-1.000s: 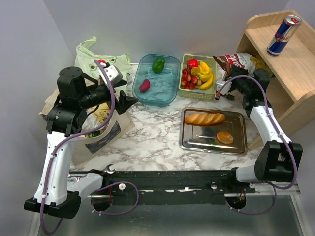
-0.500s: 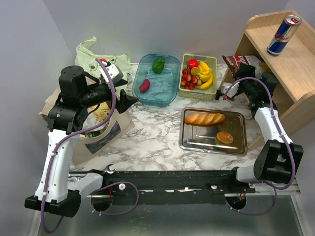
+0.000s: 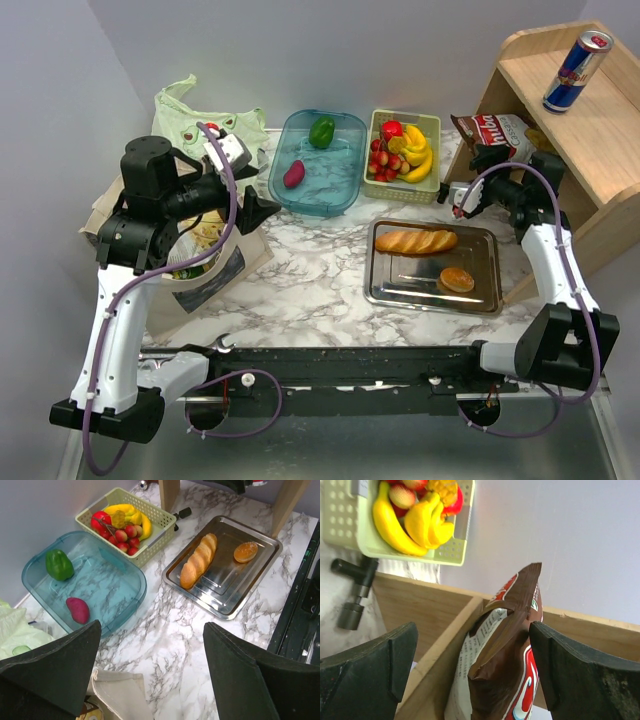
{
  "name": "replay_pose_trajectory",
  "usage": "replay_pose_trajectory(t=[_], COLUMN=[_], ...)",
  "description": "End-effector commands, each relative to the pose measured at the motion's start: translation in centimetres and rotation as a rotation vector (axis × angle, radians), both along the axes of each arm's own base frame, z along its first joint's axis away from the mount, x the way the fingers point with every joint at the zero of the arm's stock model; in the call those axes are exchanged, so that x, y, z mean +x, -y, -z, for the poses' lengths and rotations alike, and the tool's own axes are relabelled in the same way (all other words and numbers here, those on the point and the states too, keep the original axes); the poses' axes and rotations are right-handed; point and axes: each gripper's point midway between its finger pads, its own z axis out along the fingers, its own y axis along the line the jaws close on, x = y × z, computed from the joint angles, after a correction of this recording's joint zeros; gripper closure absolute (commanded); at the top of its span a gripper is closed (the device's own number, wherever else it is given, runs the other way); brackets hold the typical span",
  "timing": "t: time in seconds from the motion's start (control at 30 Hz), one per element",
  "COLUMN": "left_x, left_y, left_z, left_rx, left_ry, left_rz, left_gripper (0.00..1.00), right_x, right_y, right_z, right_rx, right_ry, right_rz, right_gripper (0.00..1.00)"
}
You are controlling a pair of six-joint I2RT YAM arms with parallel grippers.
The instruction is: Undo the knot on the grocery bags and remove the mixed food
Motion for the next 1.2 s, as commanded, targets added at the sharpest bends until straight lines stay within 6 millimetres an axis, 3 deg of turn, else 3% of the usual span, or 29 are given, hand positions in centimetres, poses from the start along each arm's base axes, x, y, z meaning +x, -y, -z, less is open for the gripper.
replay_pose_trajectory(t=[0.0,0.2,0.3,0.37,0.53,0.63,0.73,0.9,1.07,1.17], left_x=[-0.5,-0.3,0.1,0.3,0.5,1.5,2.8,6.0,8.7,9.2], left_y=[-1.0,-2.9,-5.7,-8.2,-14.6,-18.3,-20.8,-22.5,-22.6,-22.5], left_z=[0.6,1.2,2.0,2.9,8.1,11.6,14.5,18.6,22.4,26.1], left_rx=[0.047,0.07,0.098,0.113,0.294,0.4,0.49,0.638,0.659,0.734], left_ry=[-0.02,-0.098,-0.186,-0.242,-0.34,-0.372,-0.328,-0.168,-0.185,-0.208], left_rz=[-0.039,-0.146,-0.262,-0.337,-0.459,-0.48,-0.46,-0.367,-0.273,-0.215], left_gripper=[0.14,0.12,0.13,0.13,0.13,0.12,0.09,0.05,0.01,0.02], right_x=[-2.3,-4.2,-4.8,-5.6,-8.2,-9.0,-9.5,-10.0,-10.4,-10.3], right_y=[-2.1,-4.0,-6.0,-7.7,-12.8,-14.5,-15.4,-15.9,-16.0,-15.7], right_z=[-2.1,-4.7,-5.6,-5.0,-4.0,-4.2,-4.5,-3.9,-3.6,-3.5], right_rx=[0.059,0.219,0.333,0.385,0.482,0.547,0.585,0.602,0.593,0.582], right_ry=[-0.009,-0.082,-0.209,-0.33,-0.535,-0.592,-0.634,-0.684,-0.703,-0.696], right_rz=[-0.094,-0.131,-0.089,-0.061,-0.052,-0.051,-0.052,-0.031,-0.011,0.006], right_gripper=[0.0,0.0,0.0,0.0,0.0,0.0,0.0,0.0,0.0,0.0])
